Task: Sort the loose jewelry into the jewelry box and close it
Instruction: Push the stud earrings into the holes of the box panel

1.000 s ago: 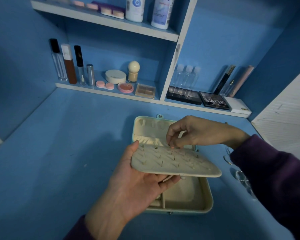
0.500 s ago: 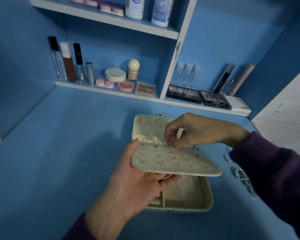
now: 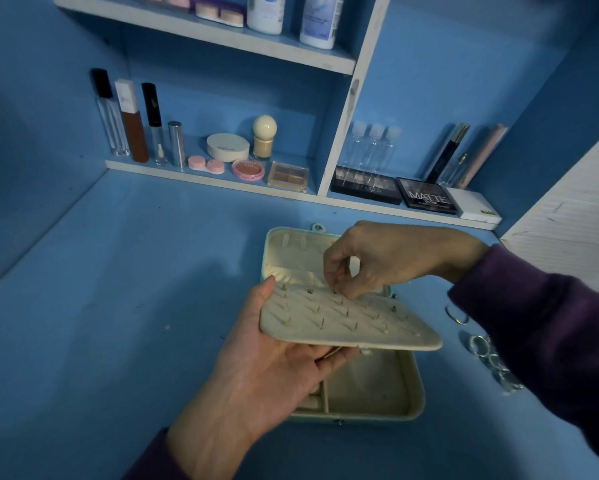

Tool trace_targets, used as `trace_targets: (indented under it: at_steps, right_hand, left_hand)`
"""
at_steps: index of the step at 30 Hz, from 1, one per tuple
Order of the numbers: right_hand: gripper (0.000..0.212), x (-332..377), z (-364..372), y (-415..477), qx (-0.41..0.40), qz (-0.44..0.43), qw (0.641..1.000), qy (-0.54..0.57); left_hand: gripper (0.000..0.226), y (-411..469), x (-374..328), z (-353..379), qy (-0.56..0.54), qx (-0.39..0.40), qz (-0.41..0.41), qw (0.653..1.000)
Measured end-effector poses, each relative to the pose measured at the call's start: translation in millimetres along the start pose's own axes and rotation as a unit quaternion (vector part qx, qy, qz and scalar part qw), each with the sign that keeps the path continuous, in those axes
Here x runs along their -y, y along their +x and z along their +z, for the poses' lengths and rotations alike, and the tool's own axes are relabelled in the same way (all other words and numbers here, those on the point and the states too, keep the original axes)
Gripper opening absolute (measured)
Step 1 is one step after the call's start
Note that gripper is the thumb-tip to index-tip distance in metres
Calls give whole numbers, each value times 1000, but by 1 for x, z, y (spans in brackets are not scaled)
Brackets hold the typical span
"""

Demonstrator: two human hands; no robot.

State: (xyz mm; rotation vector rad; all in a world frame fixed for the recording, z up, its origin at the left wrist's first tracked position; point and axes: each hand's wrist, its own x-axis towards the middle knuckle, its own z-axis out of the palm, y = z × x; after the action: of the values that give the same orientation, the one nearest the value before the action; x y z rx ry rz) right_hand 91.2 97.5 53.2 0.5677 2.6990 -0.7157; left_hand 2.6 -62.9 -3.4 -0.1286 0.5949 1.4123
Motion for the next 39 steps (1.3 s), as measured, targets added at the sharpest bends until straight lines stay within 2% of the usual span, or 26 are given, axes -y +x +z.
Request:
trace_targets:
  at_steps: [5,10,23,39]
  right_hand:
    - [3,-1,1,3,19,12,1000,1]
    - [3,-4,2,3,43,47,996,65]
    - [14,-25,19,-15,-33,46,977,208]
    - [13,-31,21,-17,-47,10,962,270]
  left_hand:
    - [52,0,0,0,2,5,2,1000]
    - [52,1,1,0,4,9,1,1000]
    - [52,2,1,-1,7,5,10,1000]
    - [52,4,1,-3,13,16,5,1000]
